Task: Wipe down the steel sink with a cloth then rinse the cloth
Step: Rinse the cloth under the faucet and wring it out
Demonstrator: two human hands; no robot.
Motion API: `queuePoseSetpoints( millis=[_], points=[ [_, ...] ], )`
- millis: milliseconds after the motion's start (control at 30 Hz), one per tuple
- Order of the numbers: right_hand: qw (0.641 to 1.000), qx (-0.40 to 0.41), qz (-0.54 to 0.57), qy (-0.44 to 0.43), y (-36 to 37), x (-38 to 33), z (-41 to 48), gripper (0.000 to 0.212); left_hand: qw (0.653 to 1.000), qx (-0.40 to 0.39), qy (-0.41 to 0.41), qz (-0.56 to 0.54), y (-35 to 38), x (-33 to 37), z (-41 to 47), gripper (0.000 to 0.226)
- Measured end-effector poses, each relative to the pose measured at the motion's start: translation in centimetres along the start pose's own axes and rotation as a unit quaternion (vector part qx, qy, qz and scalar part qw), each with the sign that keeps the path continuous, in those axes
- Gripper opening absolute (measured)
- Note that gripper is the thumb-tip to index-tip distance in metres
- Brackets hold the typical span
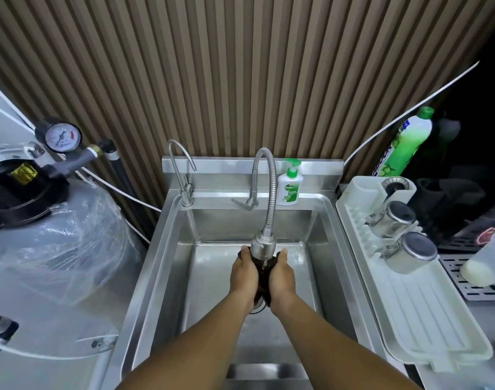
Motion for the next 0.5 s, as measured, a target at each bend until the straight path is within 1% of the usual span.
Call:
queuePoseSetpoints(
  millis=[67,100,167,300,433,500],
  points=[
    [0.999,-0.044,-0.021,-0.013,0.8,0.0,-0.4,0.063,1.000,-0.025,0.010,0.014,0.5,-0.3,0.0,0.029],
    [0.998,-0.048,-0.038,-0.015,1.0,-0.2,-0.7,0.058,0.999,-0.025,0.019,0.025,0.7,-0.3,0.0,0.024],
    [0.998,-0.037,-0.054,-0.014,1.2,-0.6,-0.8,0.047,0.999,-0.008,0.025,0.037,0.7,-0.1,0.1,0.021],
    [0.999,-0.010,-0.043,0.001,0.5,-0.6,-0.9,0.029,0.999,0.019,0.026,0.035,0.6,0.2,-0.4,0.015],
    [0.999,-0.013,-0.045,-0.012,0.6,-1.0,-1.1,0.017,0.998,0.018,0.036,0.051,0.6,0.2,-0.6,0.017],
    [0.998,-0.012,-0.054,-0.018,0.6,-1.0,-1.0,0.014,0.998,0.016,0.035,0.047,0.5,0.4,-0.6,0.016]
  ],
)
Point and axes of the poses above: each hand's wrist, its own z-axis towards the middle knuckle, its own y-axis out of the palm, x = y × z, the point moved 2 cm from there along z, towards the middle knuckle, and after that the axes turned 13 degrees about -y, right-handed, at the moved point
